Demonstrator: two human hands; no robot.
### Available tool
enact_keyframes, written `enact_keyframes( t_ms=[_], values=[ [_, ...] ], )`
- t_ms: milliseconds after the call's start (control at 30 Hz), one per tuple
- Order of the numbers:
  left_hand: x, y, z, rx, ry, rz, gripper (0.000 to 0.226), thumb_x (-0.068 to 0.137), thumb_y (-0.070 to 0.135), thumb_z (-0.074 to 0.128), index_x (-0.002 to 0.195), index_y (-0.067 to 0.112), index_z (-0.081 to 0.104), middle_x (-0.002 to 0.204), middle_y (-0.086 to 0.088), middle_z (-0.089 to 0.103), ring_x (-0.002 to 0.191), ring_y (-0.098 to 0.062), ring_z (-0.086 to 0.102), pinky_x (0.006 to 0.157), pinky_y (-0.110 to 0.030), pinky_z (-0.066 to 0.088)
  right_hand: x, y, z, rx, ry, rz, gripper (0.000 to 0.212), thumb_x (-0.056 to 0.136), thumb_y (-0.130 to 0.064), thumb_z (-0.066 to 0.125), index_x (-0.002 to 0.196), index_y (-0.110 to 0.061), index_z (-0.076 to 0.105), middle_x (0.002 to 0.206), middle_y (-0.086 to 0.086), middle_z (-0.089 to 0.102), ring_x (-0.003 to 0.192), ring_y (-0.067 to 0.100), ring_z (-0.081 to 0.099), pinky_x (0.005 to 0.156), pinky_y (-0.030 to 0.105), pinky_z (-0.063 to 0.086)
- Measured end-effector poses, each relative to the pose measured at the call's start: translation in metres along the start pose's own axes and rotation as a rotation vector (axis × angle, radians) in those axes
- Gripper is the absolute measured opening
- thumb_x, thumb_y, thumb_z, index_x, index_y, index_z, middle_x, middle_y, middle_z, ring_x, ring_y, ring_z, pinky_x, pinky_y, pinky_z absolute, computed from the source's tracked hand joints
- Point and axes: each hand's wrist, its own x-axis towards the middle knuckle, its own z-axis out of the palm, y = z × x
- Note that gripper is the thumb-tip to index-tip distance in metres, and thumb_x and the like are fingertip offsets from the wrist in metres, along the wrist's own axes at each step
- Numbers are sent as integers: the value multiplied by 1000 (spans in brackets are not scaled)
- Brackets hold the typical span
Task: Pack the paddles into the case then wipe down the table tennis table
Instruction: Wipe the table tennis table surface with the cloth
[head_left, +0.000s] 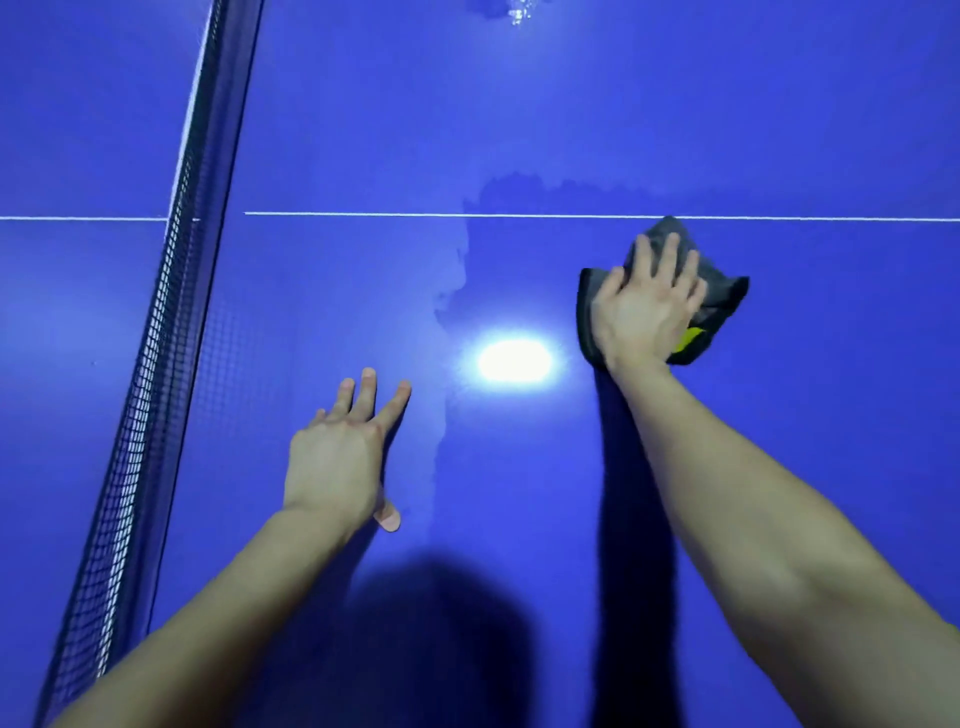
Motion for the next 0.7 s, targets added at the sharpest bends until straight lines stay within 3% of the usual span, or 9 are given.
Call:
enact_keyframes(
  t_ms=[100,200,333,433,567,633,700],
  values=[
    [-1,1,-2,-7,4,-6,167,48,72,96,169,37,-14,180,-3,-7,165,-25,18,101,-35,52,-25,-94,16,30,0,-289,58,101,-43,50,154,-24,60,170,10,45,157,41,39,124,58,31],
    [-1,3,-2,-27,-9,-2,168,48,71,96,168,38,-16,180,-2,-9,165,-24,17,101,-36,52,-47,-170,25,50,-106,-580,58,105,-44,44,159,-27,54,174,6,39,161,37,32,128,55,24],
    [0,2,3,-54,-12,1,169,46,71,97,167,41,-18,180,2,-12,166,-21,8,106,-37,52,-25,-150,26,147,-110,-749,52,104,-42,45,153,-30,61,169,3,48,157,33,40,124,50,32],
    [0,1,4,-60,-17,-4,170,45,72,96,166,43,-19,179,4,-14,167,-19,5,101,-36,54,30,-56,17,137,-27,-570,48,100,-40,50,145,-31,65,165,3,53,150,33,48,116,50,42],
    [-2,1,3,-47,-6,4,168,46,72,96,167,42,-16,180,3,-10,166,-18,11,99,-34,54,73,102,-11,54,21,-114,59,103,-47,38,156,-30,56,172,6,43,158,34,38,128,56,30],
    [-3,1,1,-44,-2,1,168,45,72,97,168,41,-13,180,2,-8,165,-19,17,97,-34,54,66,124,-16,32,-15,26,61,104,-48,35,160,-30,51,175,6,37,162,33,30,130,59,23],
    [-3,2,0,-40,-6,-2,168,43,72,97,168,42,-12,180,2,-6,165,-19,18,92,-34,55,48,100,-15,19,-28,69,62,103,-46,37,161,-28,51,176,7,36,163,35,28,131,60,21]
  ],
)
